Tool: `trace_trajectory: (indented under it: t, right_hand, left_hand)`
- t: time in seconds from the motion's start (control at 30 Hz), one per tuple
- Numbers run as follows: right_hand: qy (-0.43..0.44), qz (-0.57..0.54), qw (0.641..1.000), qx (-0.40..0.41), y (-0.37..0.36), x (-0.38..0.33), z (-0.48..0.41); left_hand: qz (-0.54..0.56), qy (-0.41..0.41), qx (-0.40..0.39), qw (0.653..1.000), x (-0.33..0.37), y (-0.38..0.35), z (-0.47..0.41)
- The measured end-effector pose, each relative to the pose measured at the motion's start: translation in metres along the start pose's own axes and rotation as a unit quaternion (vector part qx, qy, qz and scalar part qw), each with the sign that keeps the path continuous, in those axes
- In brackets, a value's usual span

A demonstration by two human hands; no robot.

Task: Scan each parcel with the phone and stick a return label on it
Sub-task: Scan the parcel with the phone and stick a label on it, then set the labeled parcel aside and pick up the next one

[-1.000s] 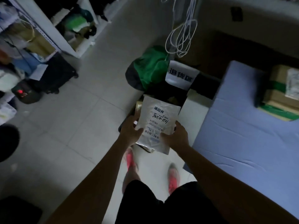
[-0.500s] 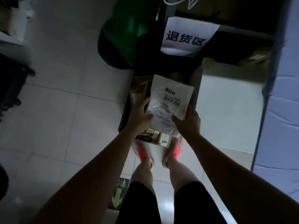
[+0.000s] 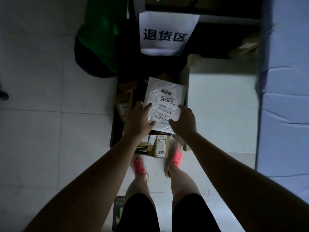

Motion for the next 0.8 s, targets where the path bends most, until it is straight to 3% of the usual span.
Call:
trace_trajectory:
  t: [0.2,0.43,0.6,0.8]
  right_hand:
    - [0.061,0.043,0.996,0.053,0.089,-0.007,0.076]
    - [0.063,0.169,0.969,0.167,0.227,0.026,0.156]
    - [0.01,0.183,0.962,0.202,0.308,0.087,0.177]
    - [-0.058,0.143,0.961,0.228,0.4,0.22,0.15]
  left_hand:
    - [-0.097,-0.072,0.006,0.993,0.064,0.065,0.045]
    - [-0.19,-0.22,0.032,0.956,0.209,0.118,0.088]
    - [-0.24,-0.296,0.042,0.924,0.317,0.125,0.101]
    - [-0.268,-0.336,0.058,0.901,0.449,0.076,0.08]
Point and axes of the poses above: each hand's wrist, its own z-axis away from the middle knuckle, its own y-axis out of the back of the hand, x = y × z, the point moved 2 cm from there along -z, towards the middle knuckle, and after that the axes turned 13 degrees about z, right-handed, at the moved point
